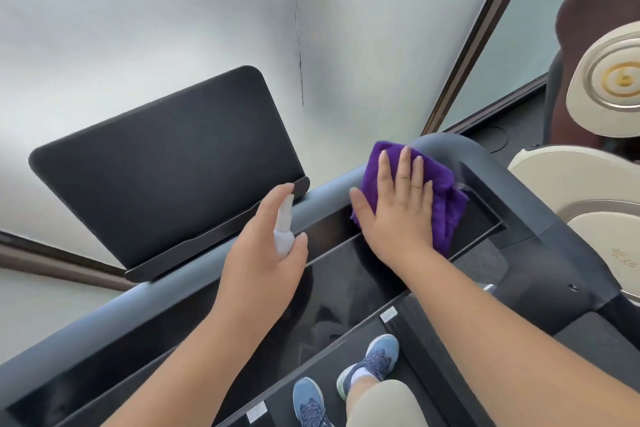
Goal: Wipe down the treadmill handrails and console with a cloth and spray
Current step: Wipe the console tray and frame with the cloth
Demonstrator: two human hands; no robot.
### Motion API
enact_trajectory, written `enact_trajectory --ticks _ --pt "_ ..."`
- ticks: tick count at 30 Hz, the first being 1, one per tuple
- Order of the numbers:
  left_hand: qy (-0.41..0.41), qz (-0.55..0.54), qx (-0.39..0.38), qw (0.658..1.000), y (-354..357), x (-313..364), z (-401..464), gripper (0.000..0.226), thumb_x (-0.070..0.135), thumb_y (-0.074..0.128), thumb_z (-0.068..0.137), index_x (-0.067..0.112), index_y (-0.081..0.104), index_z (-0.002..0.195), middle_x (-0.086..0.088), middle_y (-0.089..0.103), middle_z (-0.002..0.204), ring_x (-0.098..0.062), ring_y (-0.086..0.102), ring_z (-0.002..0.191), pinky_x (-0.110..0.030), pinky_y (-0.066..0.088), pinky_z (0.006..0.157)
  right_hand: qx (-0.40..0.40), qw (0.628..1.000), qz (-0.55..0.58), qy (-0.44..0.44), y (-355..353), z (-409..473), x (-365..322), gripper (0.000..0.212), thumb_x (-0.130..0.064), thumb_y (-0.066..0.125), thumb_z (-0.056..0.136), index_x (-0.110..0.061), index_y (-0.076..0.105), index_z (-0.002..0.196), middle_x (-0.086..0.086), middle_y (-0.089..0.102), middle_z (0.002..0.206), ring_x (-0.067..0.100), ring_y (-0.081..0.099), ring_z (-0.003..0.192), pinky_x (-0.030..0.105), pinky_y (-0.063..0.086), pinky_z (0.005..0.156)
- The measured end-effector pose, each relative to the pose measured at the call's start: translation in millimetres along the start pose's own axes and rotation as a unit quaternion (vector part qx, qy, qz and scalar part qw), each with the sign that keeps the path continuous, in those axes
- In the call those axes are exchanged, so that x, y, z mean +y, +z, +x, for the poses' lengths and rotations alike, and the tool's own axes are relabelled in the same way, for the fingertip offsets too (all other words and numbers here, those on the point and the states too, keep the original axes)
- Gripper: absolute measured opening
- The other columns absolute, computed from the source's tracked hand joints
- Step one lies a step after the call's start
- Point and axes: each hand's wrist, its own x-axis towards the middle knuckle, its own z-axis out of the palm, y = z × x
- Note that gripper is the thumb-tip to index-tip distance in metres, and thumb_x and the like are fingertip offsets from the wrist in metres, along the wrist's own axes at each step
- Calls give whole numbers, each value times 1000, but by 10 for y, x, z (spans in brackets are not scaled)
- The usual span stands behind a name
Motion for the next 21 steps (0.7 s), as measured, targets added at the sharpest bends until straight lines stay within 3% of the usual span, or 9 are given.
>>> enact_trajectory --ticks 2,5,8,10,13,15,17,21 --pt "6 -6 -4 1000 53 30 17 62 18 63 95 59 36 134 5 58 92 -15 51 68 -40 57 69 -12 998 -25 -52 81 -353 -89 90 -74 6 96 -18 -1 166 16 -9 173 35 -6 160 57 7 128" --pt "20 -4 -11 1000 172 78 45 61 22 63 95 56 35 138 17 59 98 -11 54 79 -36 57 72 -49 991 -45 -114 165 -900 -131 91 -78 9 96 -20 16 166 14 6 173 34 5 160 61 12 126" --pt "34 3 -20 999 267 120 37 61 27 65 96 53 34 142 40 52 107 5 54 93 -9 44 79 -70 985 -56 -150 156 -1218 69 88 -79 11 96 -25 20 165 6 8 174 28 3 161 60 12 126" --pt "43 8 -17 999 270 120 23 62 25 65 96 52 34 143 48 46 113 14 47 104 -4 38 83 -60 984 -45 -160 152 -1266 225 82 -75 15 99 -27 20 165 2 7 174 23 3 161 57 14 126" --pt "44 16 -6 999 190 69 -1 62 23 65 96 52 35 143 32 55 127 3 53 111 -20 46 93 -57 988 -48 -138 153 -1144 323 79 -71 14 100 -27 18 166 -1 5 174 19 2 161 53 13 128" --pt "35 20 2 999 121 3 -20 62 22 64 95 53 36 141 23 61 120 -6 58 100 -29 52 90 -47 993 -62 -92 119 -957 357 82 -71 6 99 -25 19 166 1 8 174 20 4 161 51 11 129" --pt "19 19 9 1000 43 -78 -33 62 21 64 95 55 36 138 21 62 107 -5 55 87 -29 52 84 -38 996 -72 -49 66 -695 442 87 -71 -4 95 -24 14 166 1 7 174 20 3 161 49 7 129" --pt "7 21 8 1000 -55 -212 -91 62 22 63 96 55 34 139 16 60 96 -5 56 82 -25 48 80 -37 998 -41 -29 -30 -74 694 83 -70 -2 95 -27 -4 166 -1 -9 174 17 -8 160 49 4 130"
